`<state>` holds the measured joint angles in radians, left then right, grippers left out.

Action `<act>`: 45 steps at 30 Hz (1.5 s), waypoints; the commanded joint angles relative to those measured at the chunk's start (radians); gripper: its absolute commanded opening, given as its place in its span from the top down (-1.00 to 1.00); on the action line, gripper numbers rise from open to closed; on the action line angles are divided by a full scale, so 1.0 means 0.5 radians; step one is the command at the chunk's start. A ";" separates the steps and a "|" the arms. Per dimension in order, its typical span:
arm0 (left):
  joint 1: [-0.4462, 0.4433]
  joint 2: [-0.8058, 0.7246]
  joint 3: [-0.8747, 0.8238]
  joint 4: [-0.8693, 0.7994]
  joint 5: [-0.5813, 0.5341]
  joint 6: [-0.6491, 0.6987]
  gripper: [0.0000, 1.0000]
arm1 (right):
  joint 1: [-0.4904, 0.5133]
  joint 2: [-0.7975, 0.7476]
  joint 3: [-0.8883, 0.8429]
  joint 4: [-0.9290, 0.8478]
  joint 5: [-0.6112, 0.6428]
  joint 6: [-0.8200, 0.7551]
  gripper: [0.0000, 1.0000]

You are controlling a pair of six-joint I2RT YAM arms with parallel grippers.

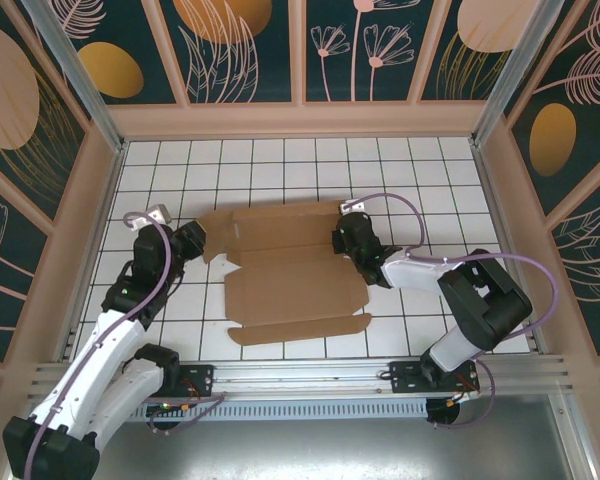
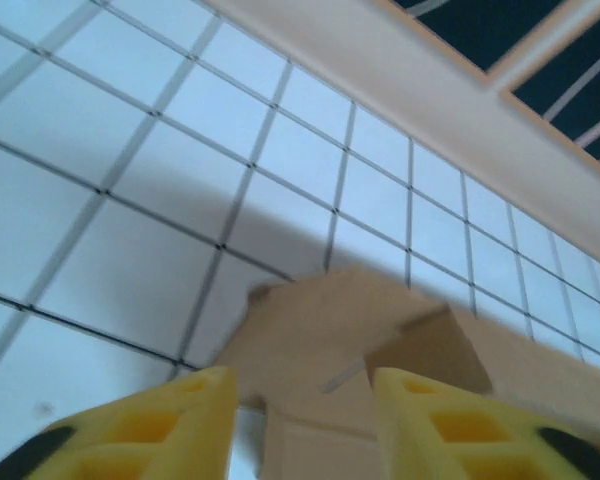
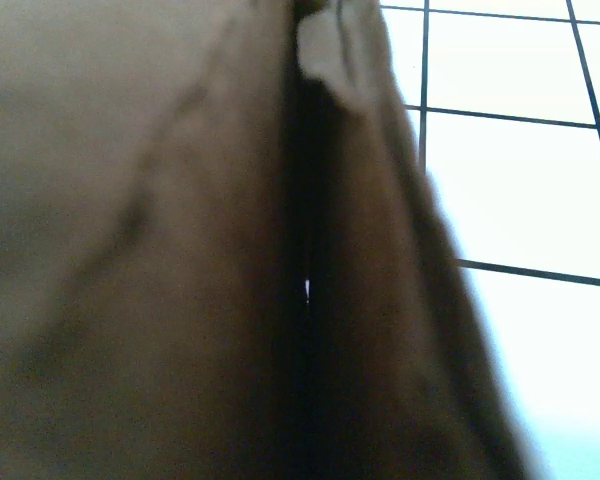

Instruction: Fold the paper box

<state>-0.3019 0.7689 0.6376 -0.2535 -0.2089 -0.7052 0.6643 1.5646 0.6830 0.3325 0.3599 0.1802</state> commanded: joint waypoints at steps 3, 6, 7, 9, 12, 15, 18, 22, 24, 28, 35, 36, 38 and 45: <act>0.117 0.205 0.203 0.027 -0.451 0.204 0.00 | -0.023 -0.008 -0.087 -0.171 -0.052 -0.021 1.00; 0.265 0.435 0.179 0.126 -0.264 0.139 -0.01 | -0.026 -0.021 -0.105 -0.165 -0.056 -0.012 1.00; 0.335 0.504 0.142 0.191 -0.134 0.086 -0.02 | -0.025 -0.022 -0.108 -0.166 -0.059 -0.006 1.00; 0.462 0.584 0.041 0.348 0.066 -0.016 -0.02 | -0.025 -0.024 -0.108 -0.175 -0.069 0.004 1.00; 0.669 0.789 -0.057 0.600 0.496 -0.108 0.00 | -0.026 -0.010 -0.108 -0.184 -0.082 0.016 1.00; 0.772 1.069 -0.073 0.800 0.907 -0.115 0.02 | -0.025 0.007 -0.117 -0.169 -0.094 0.011 1.00; 0.772 1.276 -0.077 0.936 1.213 -0.132 0.08 | -0.035 0.026 -0.125 -0.151 -0.102 0.014 1.00; 0.759 1.273 -0.200 1.065 1.412 -0.203 0.12 | -0.065 0.048 -0.133 -0.115 -0.129 0.018 1.00; 0.738 1.222 -0.256 1.052 1.457 -0.203 0.12 | -0.080 0.056 -0.132 -0.100 -0.147 0.023 1.00; 0.633 1.078 -0.380 1.046 1.520 -0.229 0.13 | -0.093 0.067 -0.124 -0.058 -0.179 0.031 1.00; 0.488 0.888 -0.490 1.029 1.531 -0.234 0.12 | -0.092 0.144 -0.078 -0.054 -0.213 0.036 1.00; 0.479 0.877 -0.487 1.010 1.522 -0.207 0.12 | -0.088 0.155 -0.074 -0.055 -0.216 0.041 1.00; 0.446 0.876 -0.478 1.010 1.525 -0.185 0.12 | -0.080 0.168 -0.074 -0.052 -0.223 0.053 1.00; 0.171 0.826 -0.291 0.751 1.323 -0.002 0.10 | -0.051 0.199 -0.059 -0.082 -0.190 0.069 1.00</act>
<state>-0.1726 1.2129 0.4282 0.1909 0.5034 -0.7803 0.6285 1.6070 0.6762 0.4389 0.2913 0.1898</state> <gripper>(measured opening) 0.449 0.099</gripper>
